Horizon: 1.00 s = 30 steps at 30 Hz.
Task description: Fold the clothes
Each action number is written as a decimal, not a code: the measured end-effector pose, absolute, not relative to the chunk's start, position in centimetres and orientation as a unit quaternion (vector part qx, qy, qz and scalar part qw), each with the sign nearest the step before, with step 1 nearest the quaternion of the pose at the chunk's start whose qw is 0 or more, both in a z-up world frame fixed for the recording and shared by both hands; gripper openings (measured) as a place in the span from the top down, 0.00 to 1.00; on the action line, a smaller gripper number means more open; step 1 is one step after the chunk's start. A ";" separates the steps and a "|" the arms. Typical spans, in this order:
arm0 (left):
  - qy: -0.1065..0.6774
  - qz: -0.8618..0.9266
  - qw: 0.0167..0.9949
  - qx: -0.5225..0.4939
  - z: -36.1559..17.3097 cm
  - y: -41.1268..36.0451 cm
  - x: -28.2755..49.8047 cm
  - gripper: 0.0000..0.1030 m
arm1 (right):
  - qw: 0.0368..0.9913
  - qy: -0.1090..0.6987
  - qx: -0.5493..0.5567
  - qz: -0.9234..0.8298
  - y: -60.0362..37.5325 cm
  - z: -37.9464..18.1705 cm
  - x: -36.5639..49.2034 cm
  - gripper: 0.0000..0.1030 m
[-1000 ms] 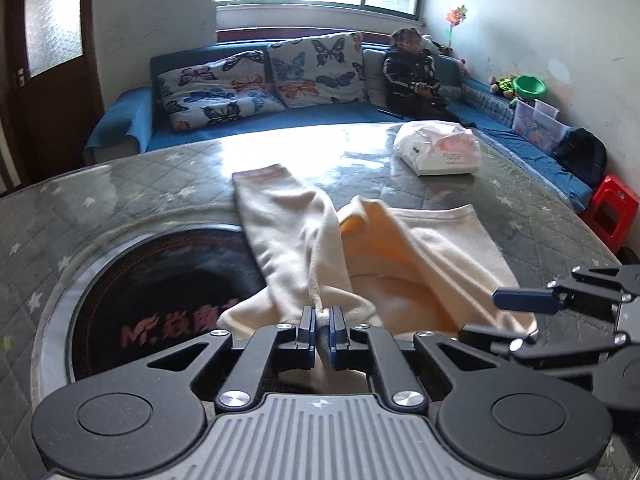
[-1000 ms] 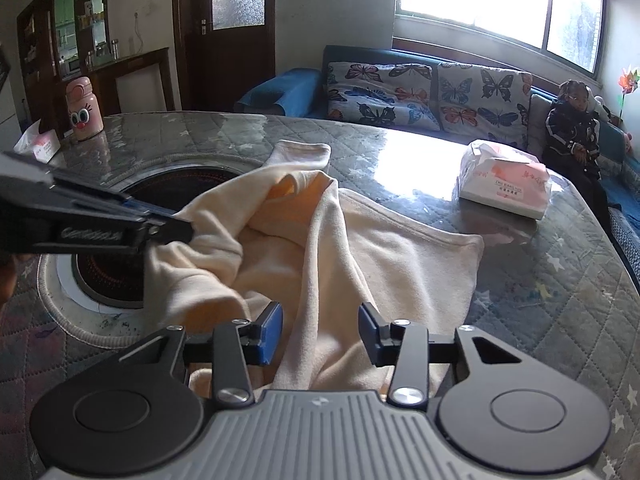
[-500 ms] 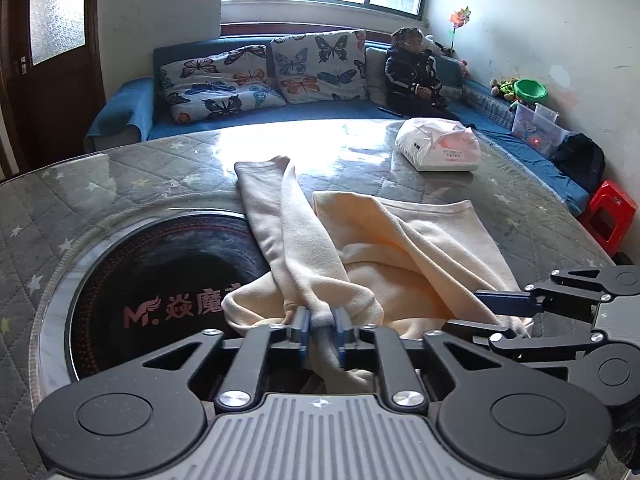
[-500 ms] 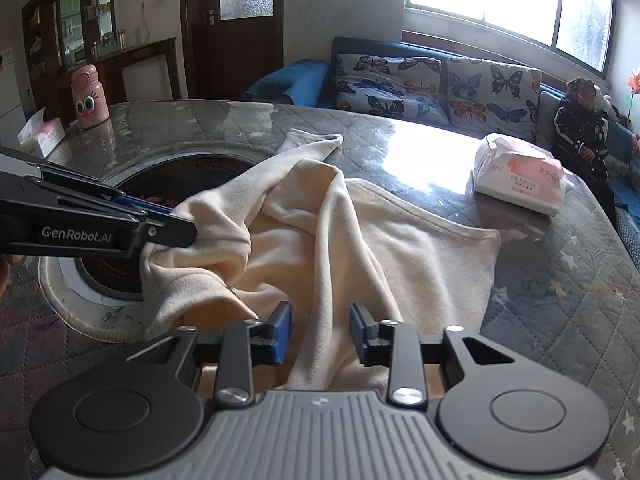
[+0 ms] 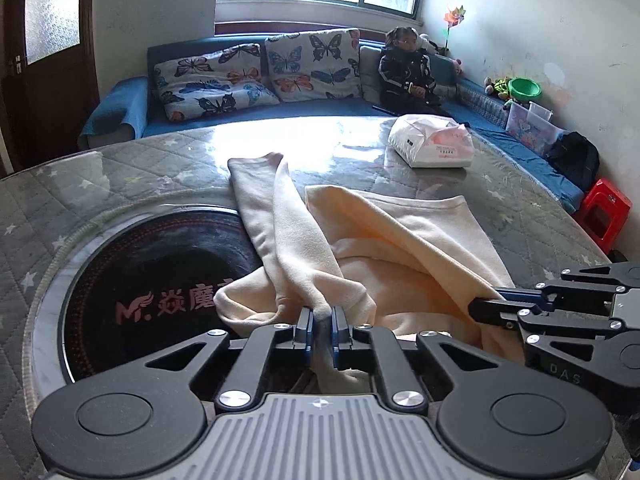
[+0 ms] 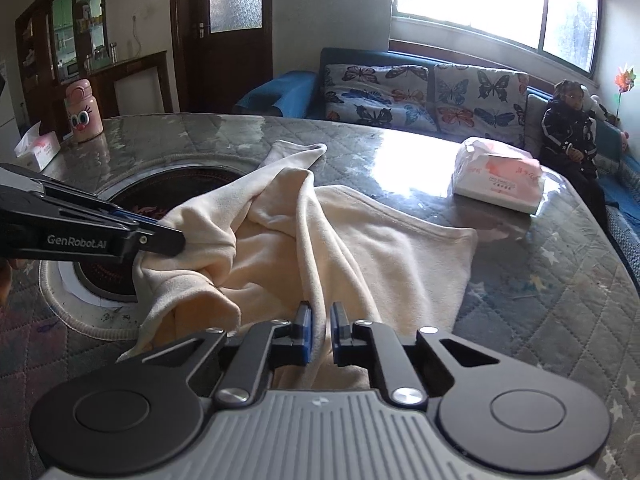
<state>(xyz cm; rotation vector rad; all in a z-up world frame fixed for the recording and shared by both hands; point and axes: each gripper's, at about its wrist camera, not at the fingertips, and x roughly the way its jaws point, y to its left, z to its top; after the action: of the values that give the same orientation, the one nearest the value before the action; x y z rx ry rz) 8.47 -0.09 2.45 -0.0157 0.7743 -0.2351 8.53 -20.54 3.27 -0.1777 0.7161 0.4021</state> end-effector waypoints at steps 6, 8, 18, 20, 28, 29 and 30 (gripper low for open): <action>0.354 -0.104 0.929 0.009 3.6 -0.1 6.5 0.92 | 0.920 0.333 -0.085 0.191 -20.8 4.2 7.0 0.94; 0.349 -0.101 0.932 0.013 3.8 0.1 5.7 0.92 | 0.922 0.328 -0.082 0.188 -21.0 4.5 6.4 0.94; 0.346 -0.079 0.935 0.000 3.2 1.9 2.0 0.92 | 0.930 0.314 -0.075 0.176 -21.5 4.7 3.1 0.94; 0.347 -0.074 0.935 -0.006 3.0 2.3 1.4 0.92 | 0.929 0.316 -0.078 0.177 -21.3 4.7 3.0 0.92; 0.356 -0.064 0.932 -0.015 1.8 3.2 -1.5 0.92 | 0.923 0.330 -0.089 0.177 -19.8 3.4 4.2 0.80; 0.356 -0.063 0.932 -0.014 1.7 3.3 -1.9 0.92 | 0.922 0.333 -0.091 0.176 -19.7 3.1 4.4 0.80; 0.357 -0.062 0.932 -0.015 1.7 3.4 -2.2 0.93 | 0.921 0.336 -0.093 0.174 -19.6 2.8 4.6 0.81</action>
<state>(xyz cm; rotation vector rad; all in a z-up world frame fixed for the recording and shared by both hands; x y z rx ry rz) -2.17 3.39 1.66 -0.0305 0.7307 -0.1273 4.56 -19.61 2.84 -0.1913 0.6900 0.3572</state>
